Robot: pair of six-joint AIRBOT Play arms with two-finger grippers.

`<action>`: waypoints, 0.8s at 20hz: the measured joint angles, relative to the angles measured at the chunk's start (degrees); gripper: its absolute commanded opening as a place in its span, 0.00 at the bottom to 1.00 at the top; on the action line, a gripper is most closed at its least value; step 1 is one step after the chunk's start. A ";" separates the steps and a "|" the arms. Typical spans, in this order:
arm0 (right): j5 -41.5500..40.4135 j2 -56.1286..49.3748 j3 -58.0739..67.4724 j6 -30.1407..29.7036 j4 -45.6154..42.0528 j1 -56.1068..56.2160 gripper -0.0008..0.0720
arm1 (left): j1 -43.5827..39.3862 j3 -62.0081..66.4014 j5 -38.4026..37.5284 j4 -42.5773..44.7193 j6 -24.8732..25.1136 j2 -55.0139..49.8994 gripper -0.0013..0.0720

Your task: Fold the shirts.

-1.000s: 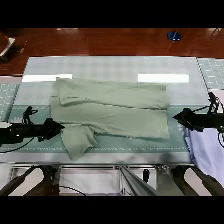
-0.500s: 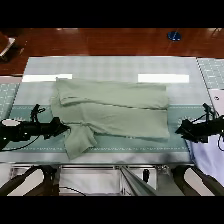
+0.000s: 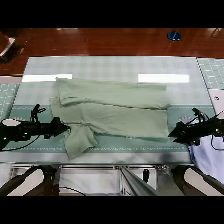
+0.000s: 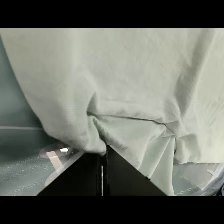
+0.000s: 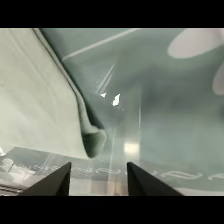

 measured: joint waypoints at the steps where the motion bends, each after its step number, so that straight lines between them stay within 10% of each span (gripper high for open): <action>1: -0.35 -0.59 -0.04 -0.04 0.37 0.85 0.57 | 0.00 0.00 0.00 0.02 0.00 0.00 0.04; 8: -7.91 -2.73 -0.09 0.50 6.58 6.01 0.54 | 0.00 0.00 0.00 0.07 0.00 0.00 0.04; 11: -10.91 -3.08 -0.13 0.46 9.16 6.54 0.08 | 0.00 0.02 0.02 0.02 0.00 0.00 0.04; 16: -10.01 -3.26 1.84 -5.66 15.74 6.82 0.05 | -0.07 4.24 1.18 1.46 0.76 -0.11 0.04</action>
